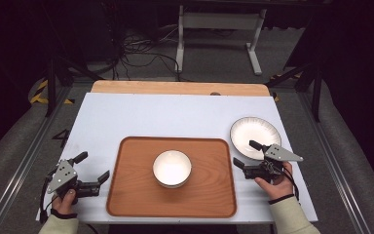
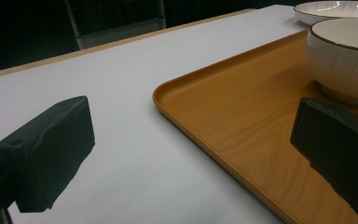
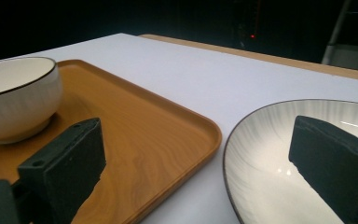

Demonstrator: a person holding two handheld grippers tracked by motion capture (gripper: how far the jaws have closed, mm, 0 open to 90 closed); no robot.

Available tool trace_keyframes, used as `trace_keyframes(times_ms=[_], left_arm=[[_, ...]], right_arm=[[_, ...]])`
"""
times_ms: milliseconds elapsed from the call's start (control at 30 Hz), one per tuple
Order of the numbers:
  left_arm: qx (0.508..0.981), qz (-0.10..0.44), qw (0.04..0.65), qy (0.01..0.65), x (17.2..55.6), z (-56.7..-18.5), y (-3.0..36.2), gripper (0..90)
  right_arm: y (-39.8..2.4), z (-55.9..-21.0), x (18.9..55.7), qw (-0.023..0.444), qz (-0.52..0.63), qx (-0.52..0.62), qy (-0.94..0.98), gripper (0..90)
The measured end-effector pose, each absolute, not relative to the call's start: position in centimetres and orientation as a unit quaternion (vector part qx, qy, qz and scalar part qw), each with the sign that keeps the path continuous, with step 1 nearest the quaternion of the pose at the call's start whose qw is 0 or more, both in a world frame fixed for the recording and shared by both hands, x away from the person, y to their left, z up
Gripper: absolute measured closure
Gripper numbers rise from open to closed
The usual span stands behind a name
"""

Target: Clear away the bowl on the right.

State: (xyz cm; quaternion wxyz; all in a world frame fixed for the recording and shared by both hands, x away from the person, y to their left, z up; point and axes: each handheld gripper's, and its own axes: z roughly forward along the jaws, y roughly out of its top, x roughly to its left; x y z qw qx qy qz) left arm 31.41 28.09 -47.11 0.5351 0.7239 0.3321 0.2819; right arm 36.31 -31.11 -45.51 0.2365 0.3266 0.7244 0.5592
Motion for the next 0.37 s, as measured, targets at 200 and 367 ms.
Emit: trace_keyframes(times_ms=[200,367], left_arm=[[0.726,0.282,0.533,0.331,31.41,-47.10,28.10,0.3],[0.727,0.282,0.532,0.331,31.41,-47.09,28.10,0.4]], right_arm=[[-31.43,-45.57,36.21,0.234,0.572,0.331,0.713,1.8],[-31.44,-45.58,36.22,0.232,0.573,0.329,0.713,1.8]])
